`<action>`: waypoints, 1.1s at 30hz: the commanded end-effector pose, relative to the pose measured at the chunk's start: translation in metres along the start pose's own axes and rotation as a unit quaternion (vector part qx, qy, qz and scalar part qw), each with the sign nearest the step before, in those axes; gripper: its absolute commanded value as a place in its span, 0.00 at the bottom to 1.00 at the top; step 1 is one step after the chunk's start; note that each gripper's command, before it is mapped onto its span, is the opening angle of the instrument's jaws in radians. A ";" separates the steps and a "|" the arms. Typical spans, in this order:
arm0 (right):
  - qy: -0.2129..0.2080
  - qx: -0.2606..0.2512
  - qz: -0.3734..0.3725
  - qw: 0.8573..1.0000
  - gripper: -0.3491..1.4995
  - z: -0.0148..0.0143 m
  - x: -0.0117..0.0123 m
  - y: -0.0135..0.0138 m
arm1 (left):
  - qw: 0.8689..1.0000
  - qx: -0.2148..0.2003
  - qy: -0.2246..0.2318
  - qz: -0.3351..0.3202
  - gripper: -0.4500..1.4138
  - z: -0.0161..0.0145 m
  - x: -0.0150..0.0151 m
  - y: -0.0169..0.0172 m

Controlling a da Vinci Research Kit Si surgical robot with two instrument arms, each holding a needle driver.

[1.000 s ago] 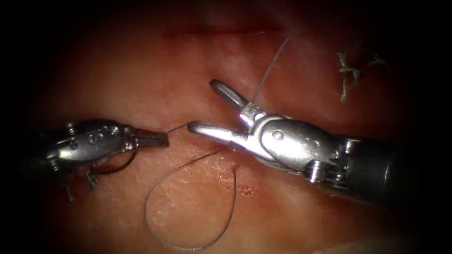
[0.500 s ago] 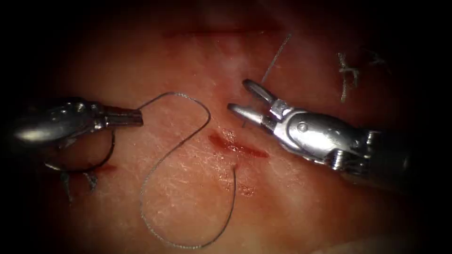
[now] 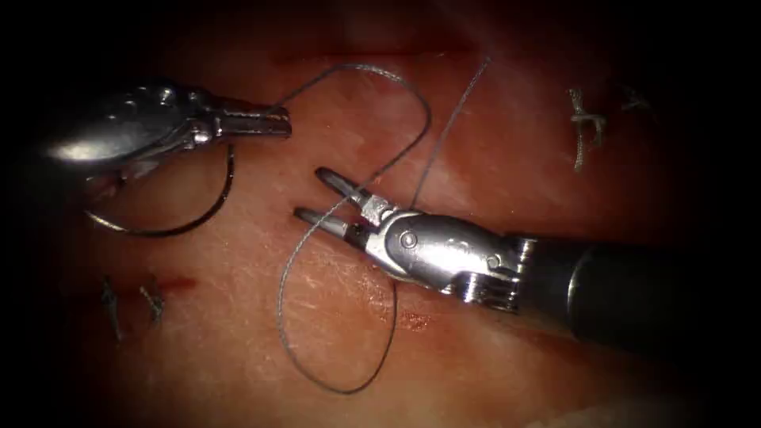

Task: Wound Closure

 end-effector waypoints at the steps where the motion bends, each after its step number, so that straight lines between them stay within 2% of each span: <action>1: 0.005 0.001 0.002 1.000 0.22 0.0005 0.0004 -0.0004 | 1.000 0.002 0.003 0.004 0.00 0.0010 -0.0003 -0.0007; 13: 0.034 -0.003 0.016 0.999 0.21 -0.0001 0.0036 -0.0006 | 1.000 0.003 -0.007 0.019 0.00 0.0032 -0.0034 -0.0012; 24: 0.063 -0.003 0.029 0.998 0.21 -0.0014 0.0064 0.0000 | 1.000 -0.014 -0.017 0.010 0.00 0.0068 -0.0062 0.0004; 26: 0.070 -0.008 0.032 0.997 0.29 -0.0016 0.0068 0.0003 | 1.000 -0.018 -0.021 0.007 0.00 0.0074 -0.0073 0.0008; 27: 0.070 -0.008 0.032 0.997 0.29 -0.0016 0.0068 0.0003 | 1.000 -0.018 -0.021 0.007 0.00 0.0074 -0.0073 0.0008; 33: 0.077 -0.014 0.034 0.996 0.45 -0.0016 0.0071 0.0004 | 0.999 -0.024 -0.023 0.005 0.00 0.0080 -0.0085 0.0020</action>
